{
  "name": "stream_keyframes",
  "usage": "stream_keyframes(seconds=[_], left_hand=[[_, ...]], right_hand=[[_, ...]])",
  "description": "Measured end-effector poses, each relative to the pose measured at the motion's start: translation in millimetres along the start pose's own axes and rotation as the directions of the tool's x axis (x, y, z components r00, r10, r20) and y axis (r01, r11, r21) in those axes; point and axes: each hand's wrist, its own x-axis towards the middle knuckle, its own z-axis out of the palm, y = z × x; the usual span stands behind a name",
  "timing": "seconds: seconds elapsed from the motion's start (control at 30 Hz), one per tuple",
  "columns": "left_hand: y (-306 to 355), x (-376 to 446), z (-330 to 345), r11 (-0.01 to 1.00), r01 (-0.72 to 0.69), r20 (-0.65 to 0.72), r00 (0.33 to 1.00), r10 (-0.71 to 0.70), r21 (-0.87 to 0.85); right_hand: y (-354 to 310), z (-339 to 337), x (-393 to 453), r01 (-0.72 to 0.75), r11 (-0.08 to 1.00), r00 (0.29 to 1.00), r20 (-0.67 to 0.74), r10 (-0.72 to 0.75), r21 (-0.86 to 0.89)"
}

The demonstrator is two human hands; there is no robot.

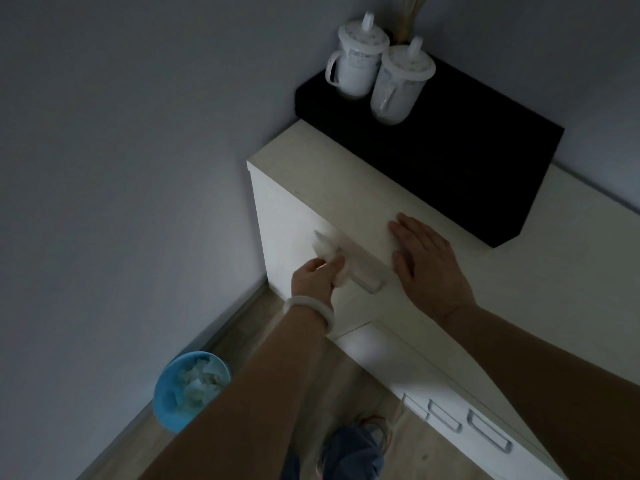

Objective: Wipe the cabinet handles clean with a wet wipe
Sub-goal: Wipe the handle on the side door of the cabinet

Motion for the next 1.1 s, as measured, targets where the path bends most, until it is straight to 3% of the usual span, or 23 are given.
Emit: stream_keyframes(seconds=[0.17, 0.33, 0.5, 0.67, 0.87, 1.1], left_hand=[[-29.6, -25.1, 16.6, 0.986, 0.092, 0.118, 0.987, -0.109, 0.140], [-4.4, 4.3, -1.1, 0.999, 0.000, -0.002, 1.000, 0.000, 0.054], [-42.1, -28.3, 23.9, 0.979, 0.085, 0.065, 0.993, -0.098, 0.187], [-10.8, 4.0, 4.4, 0.997, -0.011, -0.016, 1.000, 0.012, 0.075], [-42.9, -21.3, 21.7, 0.979, 0.131, 0.068, 0.987, -0.143, 0.155], [-7.7, 6.1, 1.3, 1.000, 0.005, -0.003, 1.000, -0.005, 0.015]], right_hand=[[-0.3, -0.5, -0.5, -0.002, 1.000, 1.000, 0.011, 0.002, -0.013], [0.6, 0.6, -0.5, 0.004, 1.000, 1.000, 0.015, -0.004, -0.018], [1.3, 0.8, 0.0, -0.008, 1.000, 1.000, 0.026, 0.009, -0.029], [1.9, 0.6, 0.5, 0.007, 1.000, 1.000, 0.016, -0.006, -0.017], [1.0, 0.8, 0.3, -0.002, 1.000, 1.000, 0.028, 0.003, -0.018], [1.1, 0.1, 0.4, -0.003, 1.000, 1.000, 0.031, 0.004, -0.019]])
